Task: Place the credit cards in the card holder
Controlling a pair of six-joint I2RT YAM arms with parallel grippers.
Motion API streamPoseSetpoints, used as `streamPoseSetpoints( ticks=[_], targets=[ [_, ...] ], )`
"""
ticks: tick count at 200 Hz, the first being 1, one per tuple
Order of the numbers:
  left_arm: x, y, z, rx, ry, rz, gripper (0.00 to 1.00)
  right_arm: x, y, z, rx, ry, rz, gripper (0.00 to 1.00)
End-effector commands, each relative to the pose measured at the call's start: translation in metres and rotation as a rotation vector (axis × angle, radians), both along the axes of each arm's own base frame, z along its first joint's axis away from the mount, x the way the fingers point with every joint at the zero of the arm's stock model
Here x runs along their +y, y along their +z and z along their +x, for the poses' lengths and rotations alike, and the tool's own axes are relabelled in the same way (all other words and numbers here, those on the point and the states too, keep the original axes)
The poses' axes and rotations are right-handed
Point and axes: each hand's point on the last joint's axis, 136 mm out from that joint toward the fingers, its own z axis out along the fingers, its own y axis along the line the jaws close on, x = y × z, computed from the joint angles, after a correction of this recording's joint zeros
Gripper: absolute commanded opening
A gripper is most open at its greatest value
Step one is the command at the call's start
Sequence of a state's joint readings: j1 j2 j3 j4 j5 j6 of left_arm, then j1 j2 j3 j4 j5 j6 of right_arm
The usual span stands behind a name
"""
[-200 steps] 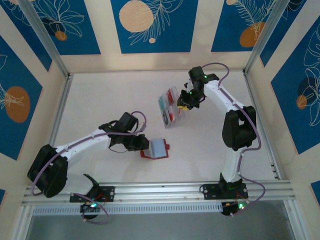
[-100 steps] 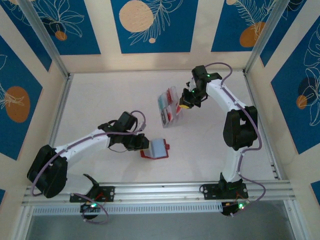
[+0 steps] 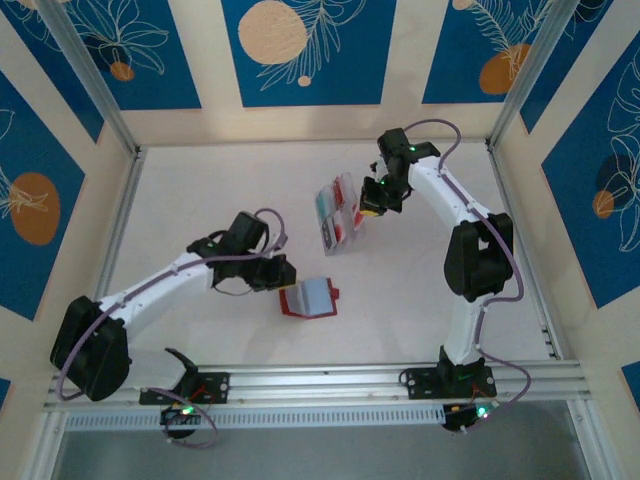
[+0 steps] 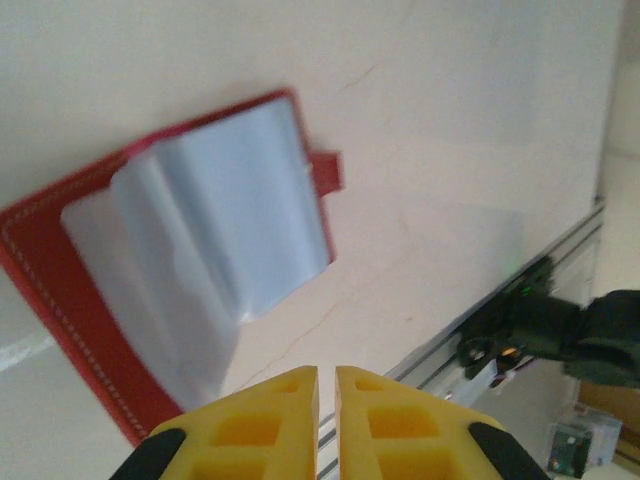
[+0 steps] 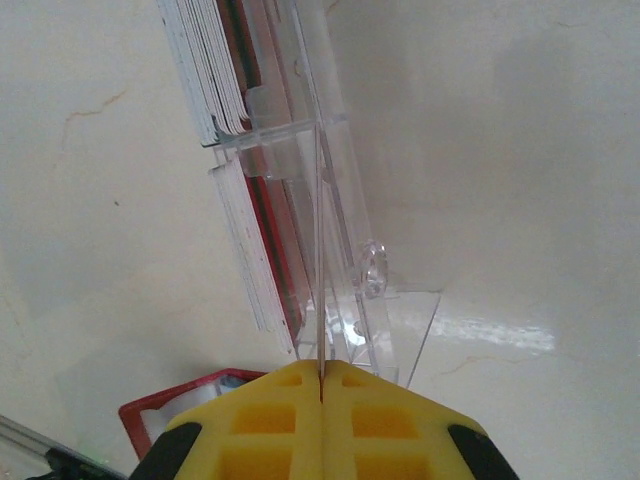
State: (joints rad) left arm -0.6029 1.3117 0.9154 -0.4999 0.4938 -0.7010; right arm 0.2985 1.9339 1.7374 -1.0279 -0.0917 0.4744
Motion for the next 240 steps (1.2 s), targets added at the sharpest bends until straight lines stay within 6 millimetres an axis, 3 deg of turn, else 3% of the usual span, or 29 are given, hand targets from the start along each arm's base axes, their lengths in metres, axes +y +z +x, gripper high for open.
streamPoseSetpoints(
  ticks=[1,19,35,81,104,145,192,240],
  targets=[
    [0.001,0.045,0.012,-0.065,0.020,-0.039,0.10,-0.006,-0.001,-0.002,-0.011,0.030,-0.069,0.00],
    [-0.005,0.055,0.022,-0.077,0.023,-0.055,0.10,-0.005,-0.005,-0.002,-0.012,0.041,-0.078,0.00],
    [-0.027,0.057,0.034,-0.042,0.007,-0.138,0.08,-0.005,-0.007,-0.001,-0.025,0.050,-0.092,0.00],
    [-0.086,0.064,0.103,-0.043,0.012,-0.284,0.00,-0.001,-0.005,0.001,-0.057,0.076,-0.063,0.00],
    [-0.111,0.055,0.132,0.007,0.046,-0.369,0.00,0.000,-0.007,0.001,-0.061,0.084,-0.041,0.00],
    [-0.134,0.037,0.169,0.060,0.118,-0.437,0.00,-0.011,-0.013,0.001,-0.043,0.055,-0.037,0.00],
    [-0.154,0.018,0.192,0.100,0.136,-0.454,0.00,-0.014,-0.010,0.004,-0.061,0.060,-0.040,0.00],
    [-0.165,0.000,0.196,0.135,0.138,-0.456,0.00,-0.014,0.000,0.012,-0.089,0.081,-0.042,0.00]
  ],
)
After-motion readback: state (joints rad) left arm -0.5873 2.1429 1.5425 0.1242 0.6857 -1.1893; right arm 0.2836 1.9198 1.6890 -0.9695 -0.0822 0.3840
